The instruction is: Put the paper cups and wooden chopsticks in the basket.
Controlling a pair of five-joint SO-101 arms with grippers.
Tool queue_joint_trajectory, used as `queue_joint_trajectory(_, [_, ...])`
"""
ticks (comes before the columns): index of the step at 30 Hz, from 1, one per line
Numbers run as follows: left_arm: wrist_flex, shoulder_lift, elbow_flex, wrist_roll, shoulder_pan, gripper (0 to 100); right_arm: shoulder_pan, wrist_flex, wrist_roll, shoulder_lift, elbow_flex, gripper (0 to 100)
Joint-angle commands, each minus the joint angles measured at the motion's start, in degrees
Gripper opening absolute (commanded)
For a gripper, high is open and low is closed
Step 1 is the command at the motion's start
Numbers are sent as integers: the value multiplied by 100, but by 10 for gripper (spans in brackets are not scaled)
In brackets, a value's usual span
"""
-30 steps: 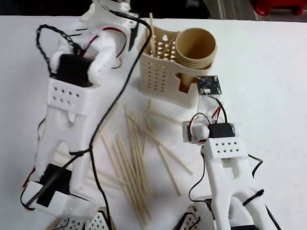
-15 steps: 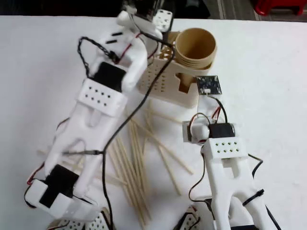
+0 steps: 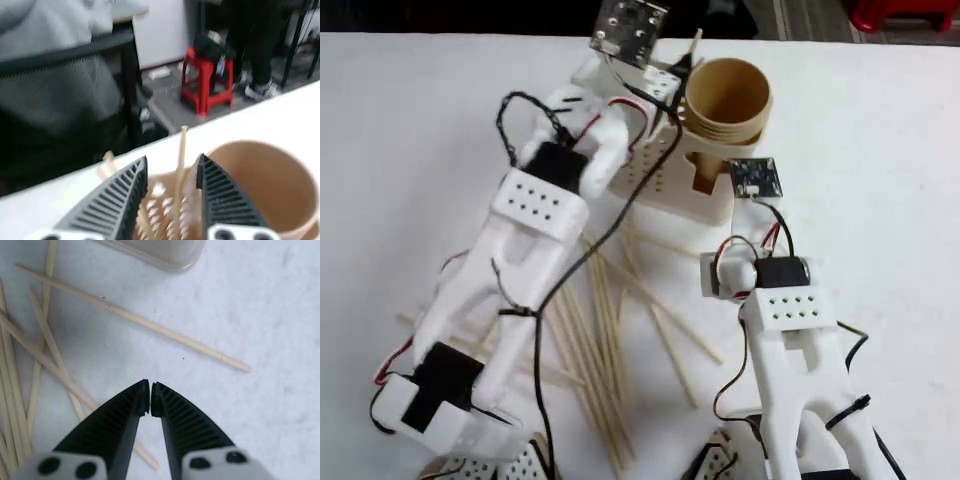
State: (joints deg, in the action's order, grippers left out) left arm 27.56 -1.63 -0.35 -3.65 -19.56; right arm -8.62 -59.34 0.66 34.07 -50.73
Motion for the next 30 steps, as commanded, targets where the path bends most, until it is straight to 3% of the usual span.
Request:
queue_joint_trajectory(1, [1248, -673, -598, 26, 541, 177, 40, 84, 35, 110, 35, 18])
queue_joint_trajectory(5, [2356, -998, -624, -62, 1042, 177, 40, 84, 35, 110, 35, 18])
queue_joint_trajectory(10, [3666, -1226, -589, -949, 1429, 177, 40, 84, 35, 101, 35, 18])
queue_joint_trajectory(17, [5046, -1226, -316, -1609, 1727, 177, 40, 84, 35, 101, 35, 18])
queue_joint_trajectory(21, [5046, -1226, 668, -2004, 1736, 177, 40, 84, 35, 101, 35, 18])
queue_joint_trajectory(30, [3420, -1218, 2831, -2268, 1903, 177, 40, 593, 35, 101, -281, 18])
